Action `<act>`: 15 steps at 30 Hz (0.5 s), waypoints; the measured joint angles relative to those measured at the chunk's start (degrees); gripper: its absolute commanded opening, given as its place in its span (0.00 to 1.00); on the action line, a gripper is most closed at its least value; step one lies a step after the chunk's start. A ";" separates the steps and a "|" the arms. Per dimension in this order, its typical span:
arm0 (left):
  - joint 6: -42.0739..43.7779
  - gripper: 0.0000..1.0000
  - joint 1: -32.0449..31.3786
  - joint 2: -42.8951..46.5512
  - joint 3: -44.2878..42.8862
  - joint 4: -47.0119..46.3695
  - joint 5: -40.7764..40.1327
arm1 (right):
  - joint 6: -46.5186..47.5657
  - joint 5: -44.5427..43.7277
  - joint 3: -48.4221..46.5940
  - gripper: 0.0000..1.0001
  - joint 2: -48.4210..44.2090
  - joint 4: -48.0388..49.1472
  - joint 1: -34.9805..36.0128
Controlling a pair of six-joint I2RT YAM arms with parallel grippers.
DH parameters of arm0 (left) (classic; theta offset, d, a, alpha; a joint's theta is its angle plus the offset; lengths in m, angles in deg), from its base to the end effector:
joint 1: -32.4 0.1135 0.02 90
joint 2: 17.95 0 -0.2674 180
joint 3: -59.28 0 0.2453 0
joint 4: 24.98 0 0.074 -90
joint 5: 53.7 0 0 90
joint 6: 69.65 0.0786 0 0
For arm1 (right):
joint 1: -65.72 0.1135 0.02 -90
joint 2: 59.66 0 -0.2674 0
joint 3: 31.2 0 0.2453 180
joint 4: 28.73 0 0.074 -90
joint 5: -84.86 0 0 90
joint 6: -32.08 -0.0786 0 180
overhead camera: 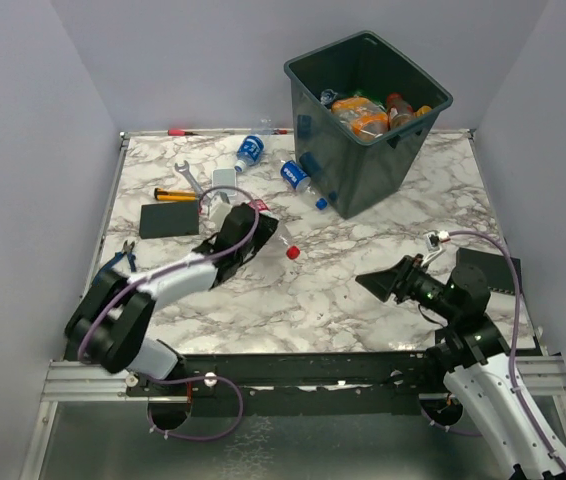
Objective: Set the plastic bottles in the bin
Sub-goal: Pick up the plastic bottle at the center of the board.
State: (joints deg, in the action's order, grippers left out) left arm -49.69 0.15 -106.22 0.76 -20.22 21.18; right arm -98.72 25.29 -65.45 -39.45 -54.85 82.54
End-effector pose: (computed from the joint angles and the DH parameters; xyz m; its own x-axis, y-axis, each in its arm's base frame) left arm 0.3056 -0.1686 0.1741 -0.4769 -0.7720 -0.4202 -0.3366 0.6020 -0.7241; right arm 0.1279 0.0803 0.2357 -0.6245 0.3998 -0.6710 -0.4169 0.5559 0.7192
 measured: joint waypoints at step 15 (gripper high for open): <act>-13.70 0.34 -21.46 40.65 26.34 -3.10 -17.40 | -3.23 -17.97 -0.74 0.78 17.33 16.83 31.47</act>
State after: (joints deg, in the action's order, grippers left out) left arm -63.39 -21.31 -65.56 27.10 -23.32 3.79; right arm -101.95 7.33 -66.20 -22.12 -38.02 114.01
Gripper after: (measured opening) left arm 0.496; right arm 0.776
